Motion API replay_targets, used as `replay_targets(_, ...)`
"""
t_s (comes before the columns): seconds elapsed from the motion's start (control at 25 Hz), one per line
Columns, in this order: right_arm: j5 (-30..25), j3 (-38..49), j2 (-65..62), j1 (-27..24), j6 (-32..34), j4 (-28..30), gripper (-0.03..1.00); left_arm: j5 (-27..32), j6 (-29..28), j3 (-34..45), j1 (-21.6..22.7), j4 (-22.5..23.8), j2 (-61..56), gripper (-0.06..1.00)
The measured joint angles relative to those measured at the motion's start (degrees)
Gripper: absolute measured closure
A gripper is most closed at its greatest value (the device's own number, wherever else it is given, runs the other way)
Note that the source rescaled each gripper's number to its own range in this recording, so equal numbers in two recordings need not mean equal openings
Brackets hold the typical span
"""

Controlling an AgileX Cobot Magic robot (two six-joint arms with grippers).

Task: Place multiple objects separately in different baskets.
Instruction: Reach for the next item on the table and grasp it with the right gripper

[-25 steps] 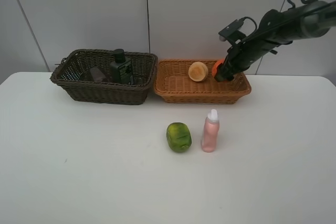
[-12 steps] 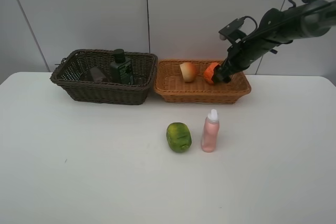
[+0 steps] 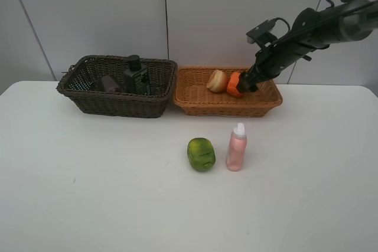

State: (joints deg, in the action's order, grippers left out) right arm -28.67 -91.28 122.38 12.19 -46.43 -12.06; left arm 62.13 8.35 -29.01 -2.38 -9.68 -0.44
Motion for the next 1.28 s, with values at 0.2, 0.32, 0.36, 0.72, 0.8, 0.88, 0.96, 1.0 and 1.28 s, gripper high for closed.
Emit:
replay_targets(0.2, -1.07, 0.00, -1.17, 0.00, 0.00, -0.05, -0.01, 0.00, 0.00, 0.00, 0.00, 0.00, 0.00, -0.03)
replay_targets(0.32, -2.05, 0.00, -2.32, 0.05, 0.67, -0.38, -0.01, 0.00, 0.00, 0.00, 0.00, 0.00, 0.00, -0.03)
replay_targets(0.36, -2.34, 0.00, -2.82, 0.05, 2.07, -0.81, -0.01, 0.00, 0.00, 0.00, 0.00, 0.00, 0.00, -0.03)
replay_targets(0.72, -12.69, 0.00, -11.86, 0.05, 32.05, 0.95, -0.01, 0.00, 0.00, 0.00, 0.00, 0.00, 0.00, -0.03)
replay_targets(0.8, -16.47, 0.00, -13.73, 0.11, 37.23, 2.59, -0.01, 0.00, 0.00, 0.00, 0.00, 0.00, 0.00, -0.03)
replay_targets(0.88, -20.84, 0.00, -15.22, 0.83, 40.82, 4.84, -0.01, 0.00, 0.00, 0.00, 0.00, 0.00, 0.00, -0.03)
replay_targets(0.96, -24.86, -0.07, -15.86, 2.35, 45.01, 8.22, -0.01, 0.00, 0.00, 0.00, 0.00, 0.00, 0.00, -0.03)
replay_targets(1.0, -26.84, -0.07, -15.98, 3.54, 46.79, 9.70, -0.01, 0.00, 0.00, 0.00, 0.00, 0.00, 0.00, -0.03)
replay_targets(1.28, -32.87, -0.07, -15.98, 12.60, 57.53, 15.84, 0.01, 0.00, 0.00, 0.00, 0.00, 0.00, 0.00, -0.03)
